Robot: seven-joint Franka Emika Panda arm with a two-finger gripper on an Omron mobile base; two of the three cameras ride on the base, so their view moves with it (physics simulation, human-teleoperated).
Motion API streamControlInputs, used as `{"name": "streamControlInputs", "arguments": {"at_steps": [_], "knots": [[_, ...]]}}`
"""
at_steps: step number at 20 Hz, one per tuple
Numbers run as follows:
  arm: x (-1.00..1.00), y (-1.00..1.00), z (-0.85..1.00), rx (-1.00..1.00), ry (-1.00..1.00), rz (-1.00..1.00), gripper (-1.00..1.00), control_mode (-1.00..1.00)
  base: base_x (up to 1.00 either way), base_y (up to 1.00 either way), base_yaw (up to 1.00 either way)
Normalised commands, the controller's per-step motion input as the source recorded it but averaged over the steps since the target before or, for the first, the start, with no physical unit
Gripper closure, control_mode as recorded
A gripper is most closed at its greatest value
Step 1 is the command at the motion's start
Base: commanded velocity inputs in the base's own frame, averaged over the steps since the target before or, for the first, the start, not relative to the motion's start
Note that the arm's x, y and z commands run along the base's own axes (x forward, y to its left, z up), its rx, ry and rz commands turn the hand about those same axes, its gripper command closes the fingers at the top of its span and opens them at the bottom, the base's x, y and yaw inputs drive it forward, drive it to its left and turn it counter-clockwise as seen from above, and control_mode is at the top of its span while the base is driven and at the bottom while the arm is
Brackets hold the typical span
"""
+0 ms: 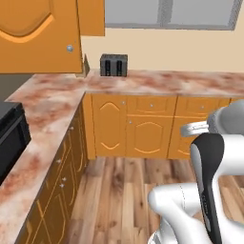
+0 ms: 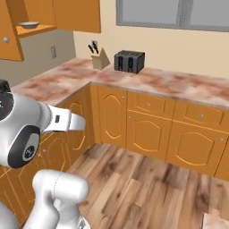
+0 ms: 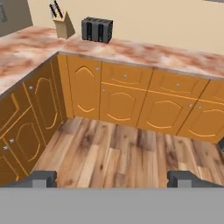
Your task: Take the smaller bowl and place it next to the appetizer plate on the dining counter , and place the larger bowl next to the plate with cooked food.
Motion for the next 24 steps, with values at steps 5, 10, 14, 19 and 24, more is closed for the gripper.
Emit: {"name": "streamControlInputs", "arguments": {"at_steps": [5, 10, 14, 19, 24], "knots": [[0.0, 0.0, 0.0, 0.0, 0.0, 0.0, -1.0, 1.0, 1.0, 0.0, 0.17], [0.0, 0.0, 0.0, 0.0, 0.0, 0.0, -1.0, 1.0, 0.97, -0.09, 0.54], [0.0, 0.0, 0.0, 0.0, 0.0, 0.0, -1.0, 1.0, 0.83, -0.24, 0.72], [0.0, 0.0, 0.0, 0.0, 0.0, 0.0, -1.0, 1.0, 0.72, -0.12, 0.8], [0.0, 0.0, 0.0, 0.0, 0.0, 0.0, -1.0, 1.0, 0.57, -0.3, 0.8]]}}
